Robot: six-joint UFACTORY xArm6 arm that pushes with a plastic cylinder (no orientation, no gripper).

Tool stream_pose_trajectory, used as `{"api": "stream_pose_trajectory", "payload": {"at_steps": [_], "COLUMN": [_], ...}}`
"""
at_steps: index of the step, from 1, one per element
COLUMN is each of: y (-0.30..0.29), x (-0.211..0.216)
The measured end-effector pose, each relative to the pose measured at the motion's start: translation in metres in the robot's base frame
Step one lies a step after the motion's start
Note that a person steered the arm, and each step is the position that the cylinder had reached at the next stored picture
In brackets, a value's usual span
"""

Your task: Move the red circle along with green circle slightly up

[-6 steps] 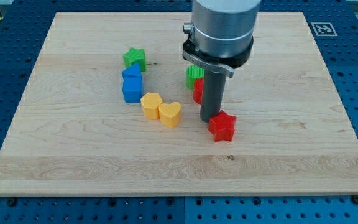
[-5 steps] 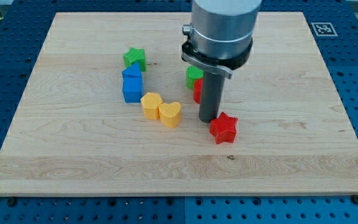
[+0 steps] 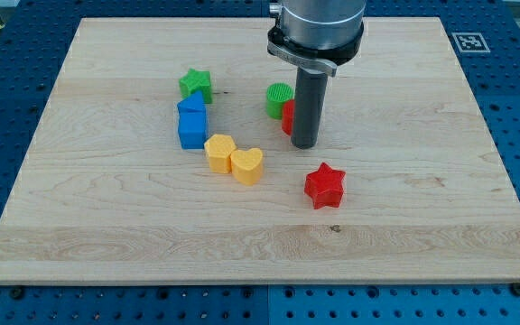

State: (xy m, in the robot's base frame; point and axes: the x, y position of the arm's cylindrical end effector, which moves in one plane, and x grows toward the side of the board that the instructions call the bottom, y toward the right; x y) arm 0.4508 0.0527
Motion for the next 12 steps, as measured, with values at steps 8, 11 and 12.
{"api": "stream_pose_trajectory", "payload": {"at_steps": [8,11,12], "y": [0.081,0.043,0.039], "x": [-0.006,0.007,0.007]}}
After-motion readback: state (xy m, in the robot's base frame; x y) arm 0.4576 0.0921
